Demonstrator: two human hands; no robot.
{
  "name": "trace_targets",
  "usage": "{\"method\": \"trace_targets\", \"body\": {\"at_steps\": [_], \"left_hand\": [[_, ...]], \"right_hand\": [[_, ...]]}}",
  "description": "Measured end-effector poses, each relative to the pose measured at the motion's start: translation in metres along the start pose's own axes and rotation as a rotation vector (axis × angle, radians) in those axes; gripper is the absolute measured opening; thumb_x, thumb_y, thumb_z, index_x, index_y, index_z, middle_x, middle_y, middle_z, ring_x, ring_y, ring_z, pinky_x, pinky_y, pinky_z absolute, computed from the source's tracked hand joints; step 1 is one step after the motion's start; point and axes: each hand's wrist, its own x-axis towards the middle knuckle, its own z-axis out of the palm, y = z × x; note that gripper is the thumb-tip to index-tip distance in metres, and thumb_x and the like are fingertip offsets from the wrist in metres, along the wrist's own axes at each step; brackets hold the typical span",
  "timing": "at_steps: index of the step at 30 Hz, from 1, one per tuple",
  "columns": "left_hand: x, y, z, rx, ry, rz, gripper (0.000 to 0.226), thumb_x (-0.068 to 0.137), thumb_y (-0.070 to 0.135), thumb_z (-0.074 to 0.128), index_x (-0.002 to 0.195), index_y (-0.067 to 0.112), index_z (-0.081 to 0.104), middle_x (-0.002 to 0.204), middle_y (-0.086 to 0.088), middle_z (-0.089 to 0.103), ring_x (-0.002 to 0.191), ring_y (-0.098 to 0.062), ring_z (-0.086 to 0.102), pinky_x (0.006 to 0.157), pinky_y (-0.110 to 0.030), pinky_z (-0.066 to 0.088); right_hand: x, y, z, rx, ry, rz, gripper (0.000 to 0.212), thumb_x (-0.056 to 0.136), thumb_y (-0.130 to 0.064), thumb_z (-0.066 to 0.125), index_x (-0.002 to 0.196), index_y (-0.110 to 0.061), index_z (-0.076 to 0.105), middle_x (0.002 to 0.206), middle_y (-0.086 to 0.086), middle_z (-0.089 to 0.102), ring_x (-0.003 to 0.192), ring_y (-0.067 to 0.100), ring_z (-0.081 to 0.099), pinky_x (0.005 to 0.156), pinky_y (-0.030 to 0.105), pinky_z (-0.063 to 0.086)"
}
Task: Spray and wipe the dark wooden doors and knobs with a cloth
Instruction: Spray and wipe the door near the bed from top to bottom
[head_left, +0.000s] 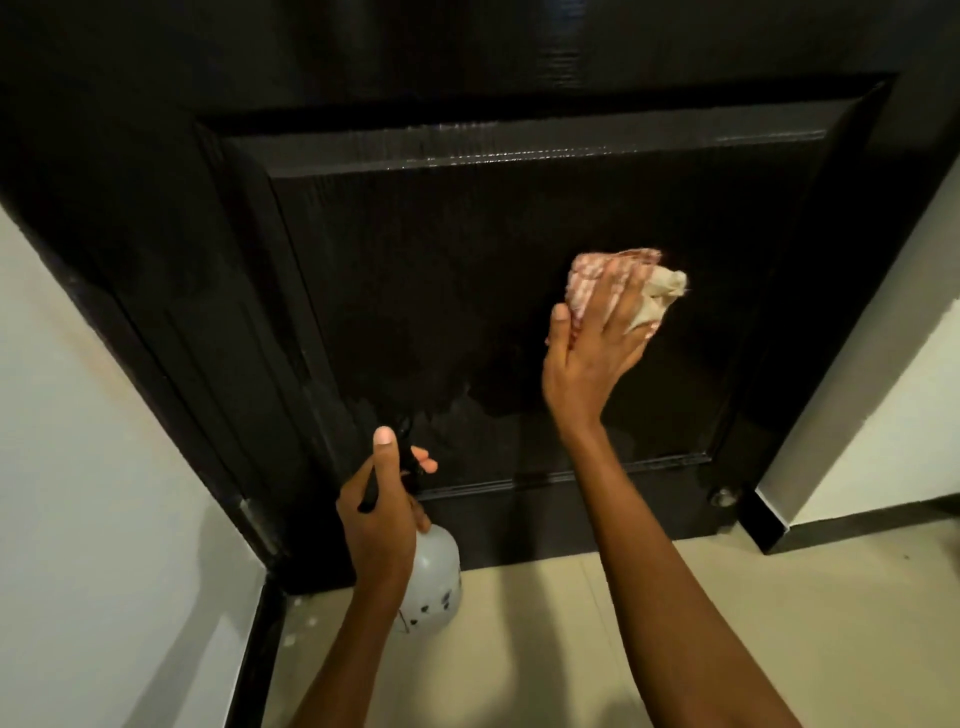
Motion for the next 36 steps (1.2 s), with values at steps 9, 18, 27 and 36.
{"method": "trace_targets", "body": {"at_steps": [9, 18, 27, 36], "left_hand": [[-0.007, -0.017, -0.001, 0.04, 0.015, -0.086, 0.075, 0.087, 0.073, 0.049, 0.083, 0.002, 0.074, 0.061, -0.025, 0.064, 0.038, -0.021, 0.045, 0.051, -0.031, 0.046], [-0.018, -0.03, 0.023, -0.008, -0.092, -0.056, 0.068, 0.098, 0.062, 0.046, 0.087, 0.001, 0.074, 0.081, -0.011, 0.078, 0.038, -0.022, 0.044, 0.041, -0.023, 0.042], [-0.028, -0.052, -0.008, 0.023, -0.159, -0.053, 0.077, 0.092, 0.076, 0.041, 0.086, 0.005, 0.071, 0.086, -0.011, 0.077, 0.042, -0.023, 0.048, 0.043, -0.022, 0.042], [-0.009, -0.05, -0.019, 0.001, 0.027, -0.138, 0.059, 0.084, 0.07, 0.05, 0.076, 0.012, 0.062, 0.051, -0.006, 0.054, 0.037, -0.013, 0.045, 0.054, -0.033, 0.043]], "right_hand": [[-0.136, 0.073, 0.022, -0.236, -0.523, -0.909, 0.084, 0.087, -0.028, 0.064, 0.159, -0.035, 0.021, 0.166, -0.005, 0.02, 0.156, 0.034, -0.001, 0.122, 0.064, -0.002], [-0.115, 0.16, -0.011, 0.25, -0.164, 0.649, 0.074, 0.108, -0.032, 0.037, 0.159, -0.011, -0.012, 0.169, 0.012, -0.01, 0.156, 0.027, 0.001, 0.127, 0.042, 0.004], [-0.143, 0.109, 0.015, 0.188, -0.099, 0.628, 0.068, 0.108, -0.024, 0.038, 0.158, 0.001, 0.0, 0.166, 0.024, -0.006, 0.155, 0.026, -0.004, 0.125, 0.047, 0.006], [-0.23, 0.071, 0.046, -0.218, -0.817, -0.842, 0.067, 0.09, -0.031, 0.056, 0.154, -0.038, 0.037, 0.159, -0.007, 0.04, 0.145, 0.033, 0.036, 0.118, 0.064, 0.008]]}}
